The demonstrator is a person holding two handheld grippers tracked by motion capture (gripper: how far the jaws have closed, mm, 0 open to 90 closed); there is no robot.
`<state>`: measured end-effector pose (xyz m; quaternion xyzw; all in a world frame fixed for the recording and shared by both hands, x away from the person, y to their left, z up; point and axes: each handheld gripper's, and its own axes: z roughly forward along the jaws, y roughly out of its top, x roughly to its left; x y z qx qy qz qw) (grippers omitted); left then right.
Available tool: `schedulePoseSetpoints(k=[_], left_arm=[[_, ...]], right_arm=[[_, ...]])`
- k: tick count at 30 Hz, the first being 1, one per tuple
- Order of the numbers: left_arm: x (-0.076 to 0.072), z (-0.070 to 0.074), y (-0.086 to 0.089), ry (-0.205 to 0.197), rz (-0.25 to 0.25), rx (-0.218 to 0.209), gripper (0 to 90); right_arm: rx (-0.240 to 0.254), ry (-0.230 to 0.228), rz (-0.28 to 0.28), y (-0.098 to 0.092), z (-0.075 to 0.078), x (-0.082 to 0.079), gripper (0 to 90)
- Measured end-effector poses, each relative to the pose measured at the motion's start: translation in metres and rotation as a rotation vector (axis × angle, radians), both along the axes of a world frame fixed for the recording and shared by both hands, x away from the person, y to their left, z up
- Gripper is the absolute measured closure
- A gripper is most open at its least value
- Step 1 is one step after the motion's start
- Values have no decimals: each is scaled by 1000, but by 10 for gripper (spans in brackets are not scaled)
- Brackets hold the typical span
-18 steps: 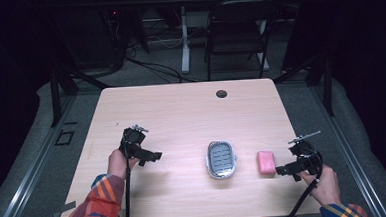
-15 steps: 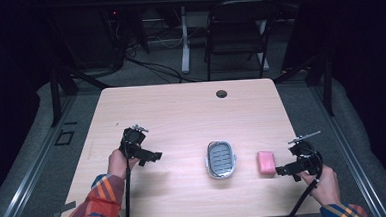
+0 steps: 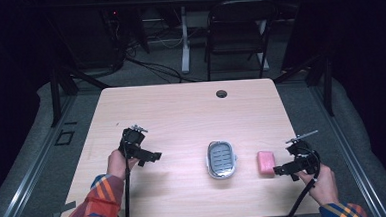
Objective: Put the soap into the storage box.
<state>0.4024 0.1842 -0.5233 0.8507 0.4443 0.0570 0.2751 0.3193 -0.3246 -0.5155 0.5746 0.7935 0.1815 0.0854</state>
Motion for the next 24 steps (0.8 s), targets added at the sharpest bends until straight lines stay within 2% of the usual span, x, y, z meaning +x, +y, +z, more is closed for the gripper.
schedulePoseSetpoints(k=[4,5,11,13,15,16,18,24], left_arm=[[0,0,0,1,0,-1,0],[0,0,0,0,3,-3,0],[0,0,0,1,0,-2,0],[0,0,0,2,0,-3,0],[0,0,0,1,1,-3,0],[0,0,0,1,0,-3,0],[0,0,0,2,-1,-3,0],[0,0,0,5,-3,-2,0]], right_arm=[[-13,1,4,1,1,0,15],[0,-2,0,2,1,0,15],[-2,-12,-1,5,4,0,6],[14,-15,-5,8,5,1,0],[4,-3,-2,9,7,2,0],[21,-10,-8,10,6,2,0],[8,-5,-11,11,7,3,0],[26,0,-19,19,9,6,0]])
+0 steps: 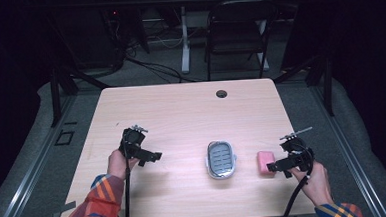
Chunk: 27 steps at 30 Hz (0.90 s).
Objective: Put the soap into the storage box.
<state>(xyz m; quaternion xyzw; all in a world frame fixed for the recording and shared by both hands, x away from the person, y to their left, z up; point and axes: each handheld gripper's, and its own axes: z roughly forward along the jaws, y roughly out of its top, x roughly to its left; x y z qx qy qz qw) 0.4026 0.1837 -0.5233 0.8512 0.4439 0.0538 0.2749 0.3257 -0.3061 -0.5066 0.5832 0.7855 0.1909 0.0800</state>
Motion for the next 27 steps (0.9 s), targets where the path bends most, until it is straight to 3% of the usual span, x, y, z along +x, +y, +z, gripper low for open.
schedulePoseSetpoints(k=[13,27], left_arm=[[0,0,0,2,1,1,0],[0,0,0,0,2,1,0]], right_arm=[[12,27,-30,9,-3,10,0],[-25,82,-31,24,-10,28,0]])
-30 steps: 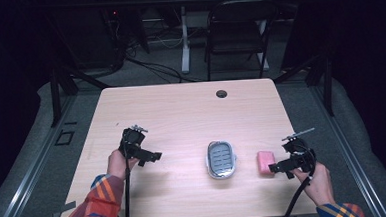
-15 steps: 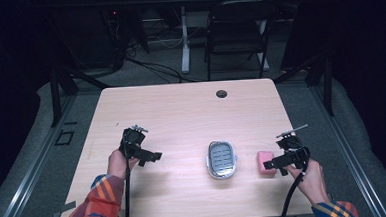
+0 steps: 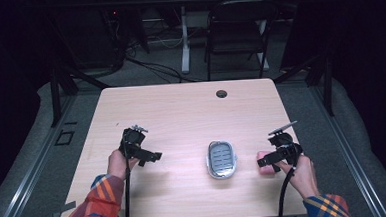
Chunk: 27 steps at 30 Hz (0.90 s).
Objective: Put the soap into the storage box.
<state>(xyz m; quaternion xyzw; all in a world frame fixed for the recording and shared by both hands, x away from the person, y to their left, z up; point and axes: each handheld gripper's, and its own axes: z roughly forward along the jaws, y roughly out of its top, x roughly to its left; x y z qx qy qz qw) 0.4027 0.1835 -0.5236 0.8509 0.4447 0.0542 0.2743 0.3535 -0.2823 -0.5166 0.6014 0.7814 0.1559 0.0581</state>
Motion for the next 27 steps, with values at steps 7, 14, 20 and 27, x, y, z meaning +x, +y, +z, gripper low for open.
schedulePoseSetpoints(k=[7,14,20,27], left_arm=[[0,0,0,1,-1,2,0],[0,0,1,-5,-1,-7,0],[0,0,0,-3,-4,-9,0],[0,0,0,1,-4,-10,0]], right_arm=[[6,3,-13,3,-4,5,0],[-35,39,-4,7,-7,13,0],[-60,60,4,11,-11,17,0],[-90,75,1,12,-16,21,48]])
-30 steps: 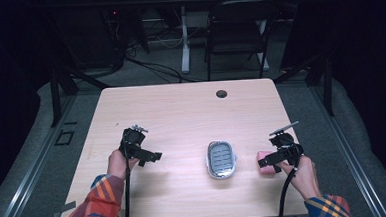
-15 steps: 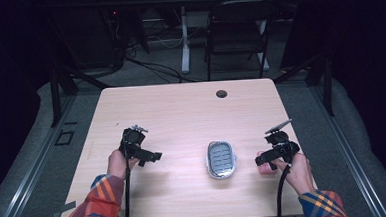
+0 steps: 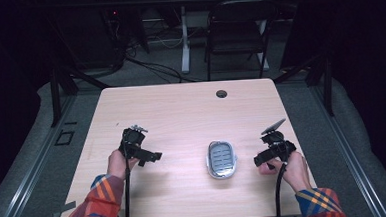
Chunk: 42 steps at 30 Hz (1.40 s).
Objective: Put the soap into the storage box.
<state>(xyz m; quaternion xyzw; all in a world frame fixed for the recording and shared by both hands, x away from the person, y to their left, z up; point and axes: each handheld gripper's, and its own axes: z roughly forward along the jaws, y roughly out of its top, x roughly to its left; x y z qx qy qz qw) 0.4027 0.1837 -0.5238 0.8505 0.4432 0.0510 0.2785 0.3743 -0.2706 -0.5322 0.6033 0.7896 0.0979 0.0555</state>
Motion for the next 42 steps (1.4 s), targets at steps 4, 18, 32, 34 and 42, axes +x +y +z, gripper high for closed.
schedulePoseSetpoints(k=[4,18,32,34,42], left_arm=[[0,0,0,2,2,0,0],[0,0,0,6,-4,2,0],[0,0,-1,8,-5,3,0],[0,0,-1,8,-5,3,0],[0,0,-1,10,-8,5,0]], right_arm=[[-1,9,-14,1,-2,1,73],[-2,22,-14,2,-5,3,265],[-10,57,-1,3,-7,4,348],[-19,70,9,2,-6,5,350],[-17,79,16,2,-8,6,365]])
